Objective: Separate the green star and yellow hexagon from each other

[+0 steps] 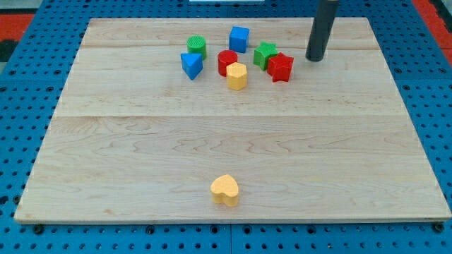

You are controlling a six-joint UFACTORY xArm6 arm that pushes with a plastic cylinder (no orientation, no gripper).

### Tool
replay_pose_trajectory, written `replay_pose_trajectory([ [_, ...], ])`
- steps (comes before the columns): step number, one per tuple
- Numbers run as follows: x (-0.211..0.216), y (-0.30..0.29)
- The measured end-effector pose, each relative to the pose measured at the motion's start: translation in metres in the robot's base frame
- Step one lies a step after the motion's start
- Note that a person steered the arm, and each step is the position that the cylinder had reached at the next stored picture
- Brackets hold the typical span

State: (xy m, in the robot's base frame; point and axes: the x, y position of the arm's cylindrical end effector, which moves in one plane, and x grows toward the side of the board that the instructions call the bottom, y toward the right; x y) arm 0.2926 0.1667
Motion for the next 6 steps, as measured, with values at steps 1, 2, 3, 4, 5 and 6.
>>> replay_pose_trajectory([
  [1,-0.009,-0.057],
  [2,0.011,-0.115],
  [3,0.036,-0.168],
  [4,0.049,-0.191],
  [5,0.056,-0.191],
  [6,0.087,-0.19],
])
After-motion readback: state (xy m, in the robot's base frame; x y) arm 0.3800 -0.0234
